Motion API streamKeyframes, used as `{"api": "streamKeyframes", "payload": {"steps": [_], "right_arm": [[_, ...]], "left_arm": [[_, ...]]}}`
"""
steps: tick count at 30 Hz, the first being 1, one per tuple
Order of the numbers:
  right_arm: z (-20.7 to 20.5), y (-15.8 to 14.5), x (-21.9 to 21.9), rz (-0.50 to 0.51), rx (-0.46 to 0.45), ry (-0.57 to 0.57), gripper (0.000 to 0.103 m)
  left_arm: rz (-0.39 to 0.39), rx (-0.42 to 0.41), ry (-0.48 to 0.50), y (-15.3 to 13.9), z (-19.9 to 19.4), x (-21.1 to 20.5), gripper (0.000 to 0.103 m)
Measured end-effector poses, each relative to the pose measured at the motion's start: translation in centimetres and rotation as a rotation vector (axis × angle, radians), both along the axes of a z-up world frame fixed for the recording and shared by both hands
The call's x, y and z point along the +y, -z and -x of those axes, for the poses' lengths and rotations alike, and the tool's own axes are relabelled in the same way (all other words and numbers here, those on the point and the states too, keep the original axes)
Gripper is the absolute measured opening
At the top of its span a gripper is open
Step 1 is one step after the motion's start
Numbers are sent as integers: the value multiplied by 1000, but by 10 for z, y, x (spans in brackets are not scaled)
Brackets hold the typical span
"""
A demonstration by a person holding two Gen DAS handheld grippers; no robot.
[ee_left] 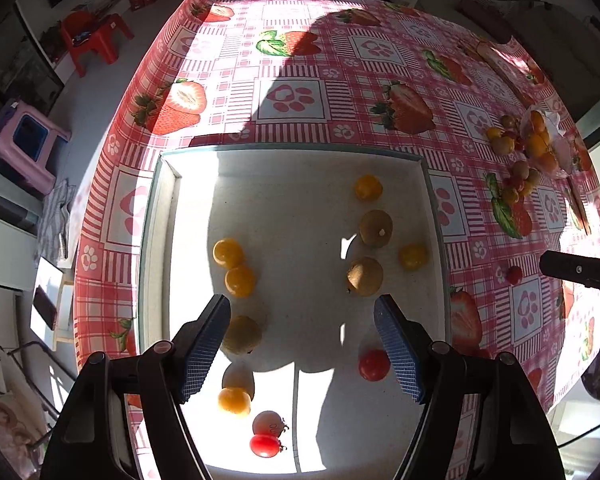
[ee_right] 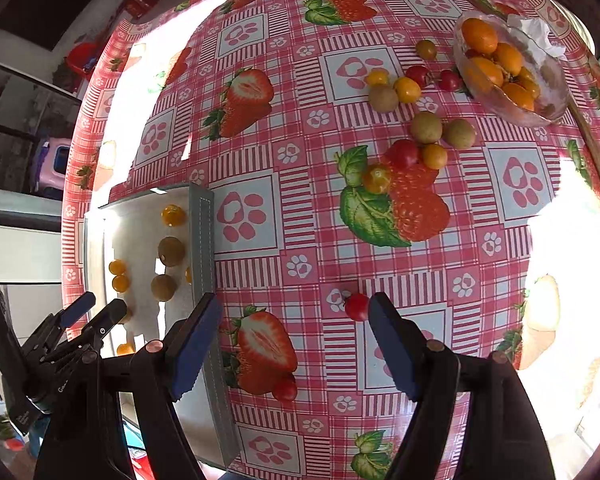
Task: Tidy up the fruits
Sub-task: 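Grasp a red cherry tomato with the left tool while the right tool grasps a kiwi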
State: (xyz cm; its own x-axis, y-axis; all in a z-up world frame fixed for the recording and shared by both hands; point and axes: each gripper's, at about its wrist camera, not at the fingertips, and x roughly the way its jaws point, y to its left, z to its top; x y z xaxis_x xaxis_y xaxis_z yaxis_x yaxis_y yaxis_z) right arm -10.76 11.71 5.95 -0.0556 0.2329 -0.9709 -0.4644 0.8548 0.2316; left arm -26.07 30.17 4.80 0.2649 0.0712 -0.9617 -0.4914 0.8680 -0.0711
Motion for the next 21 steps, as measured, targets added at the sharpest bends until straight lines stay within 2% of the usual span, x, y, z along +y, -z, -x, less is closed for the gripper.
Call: {"api": "streamKeyframes", "payload": {"steps": [7, 11, 15, 21], "right_arm": [[-13, 6, -51, 63, -1, 63, 79], [-20, 7, -62, 63, -5, 43, 79], [-30, 11, -60, 41, 3, -25, 79], [-49, 18, -46, -4, 15, -144, 79]], "left_arm": [[19, -27, 101, -18, -14, -56, 75], [28, -29, 123, -23, -21, -89, 75], [36, -19, 85, -20, -25, -118, 75], [30, 15, -33, 1, -31, -152, 75]]}}
